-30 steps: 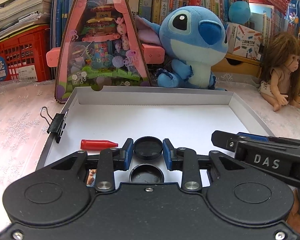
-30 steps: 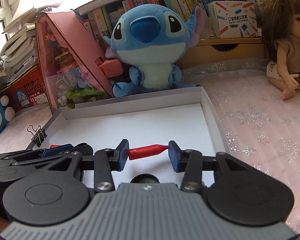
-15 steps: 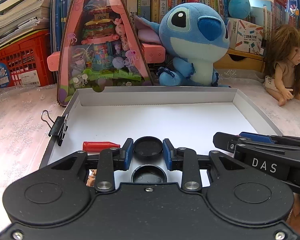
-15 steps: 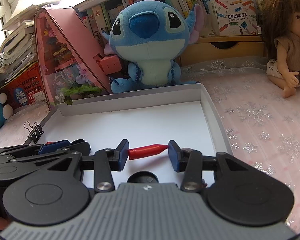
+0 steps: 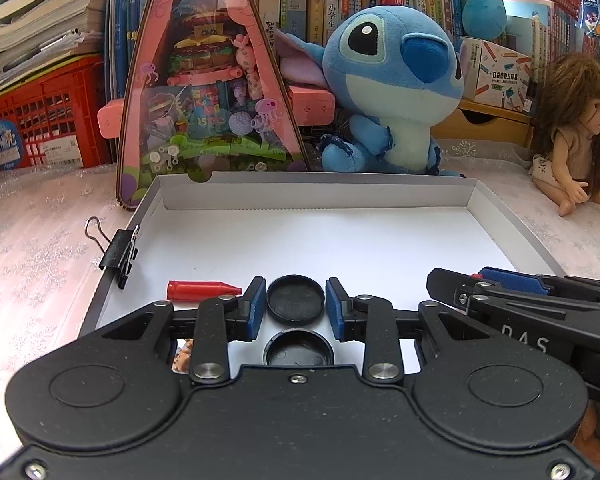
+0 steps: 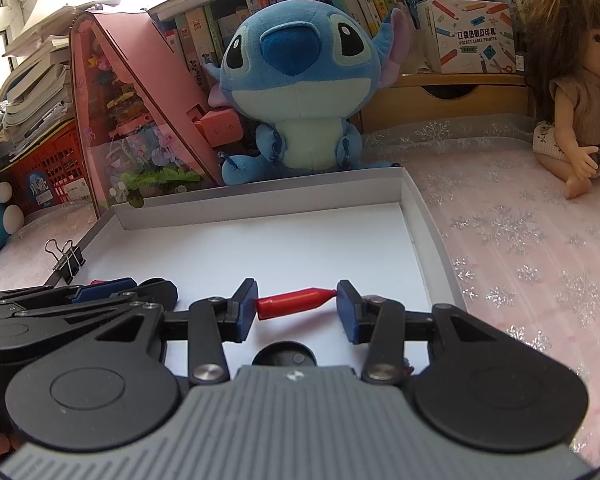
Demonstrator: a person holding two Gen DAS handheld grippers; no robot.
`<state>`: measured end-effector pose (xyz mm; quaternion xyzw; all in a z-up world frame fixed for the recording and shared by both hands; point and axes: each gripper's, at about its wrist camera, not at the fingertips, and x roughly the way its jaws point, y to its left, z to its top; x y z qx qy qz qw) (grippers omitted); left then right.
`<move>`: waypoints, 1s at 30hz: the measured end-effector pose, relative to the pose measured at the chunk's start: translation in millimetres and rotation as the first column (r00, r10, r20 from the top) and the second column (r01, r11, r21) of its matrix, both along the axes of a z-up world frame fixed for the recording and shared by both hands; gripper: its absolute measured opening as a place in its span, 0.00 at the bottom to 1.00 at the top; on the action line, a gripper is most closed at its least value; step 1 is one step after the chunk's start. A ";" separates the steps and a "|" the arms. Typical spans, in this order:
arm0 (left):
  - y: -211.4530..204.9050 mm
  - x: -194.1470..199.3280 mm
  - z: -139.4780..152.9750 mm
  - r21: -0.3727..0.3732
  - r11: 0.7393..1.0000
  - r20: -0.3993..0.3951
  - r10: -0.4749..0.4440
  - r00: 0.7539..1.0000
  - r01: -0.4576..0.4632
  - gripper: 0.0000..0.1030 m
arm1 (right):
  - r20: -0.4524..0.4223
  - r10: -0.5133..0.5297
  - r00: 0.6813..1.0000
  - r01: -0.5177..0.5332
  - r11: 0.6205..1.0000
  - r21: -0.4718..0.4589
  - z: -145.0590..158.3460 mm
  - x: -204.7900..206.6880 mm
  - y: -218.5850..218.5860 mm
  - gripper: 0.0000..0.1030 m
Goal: Organize rigid objects
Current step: 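Open both grippers to drop the marker and lid into the tray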
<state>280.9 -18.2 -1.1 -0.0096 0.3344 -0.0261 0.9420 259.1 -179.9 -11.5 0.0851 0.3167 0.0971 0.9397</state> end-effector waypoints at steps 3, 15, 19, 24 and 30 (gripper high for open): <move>0.2 0.7 1.8 0.000 1.000 -0.013 0.003 1.000 -0.003 0.41 | -0.008 0.007 1.000 -0.007 1.000 -0.011 1.2 1.7 1.0 0.49; 0.7 -5.3 4.3 -0.002 1.000 -0.019 0.005 1.000 -0.005 0.54 | -0.005 -0.010 1.000 0.010 1.000 0.001 4.5 -4.7 -7.0 0.61; 0.5 -9.9 10.2 0.008 1.000 -0.005 0.007 1.000 -0.007 0.57 | 0.014 -0.012 1.000 0.012 1.000 -0.013 10.8 -8.7 -6.9 0.62; 1.4 -16.4 17.2 0.008 1.000 0.010 0.013 1.000 -0.013 0.61 | 0.028 -0.015 0.999 0.016 1.000 -0.016 17.5 -13.5 -9.0 0.65; 0.7 -24.1 23.0 0.017 1.000 0.023 0.010 1.000 -0.010 0.62 | 0.040 -0.018 0.999 0.019 1.000 -0.023 22.7 -20.1 -10.1 0.67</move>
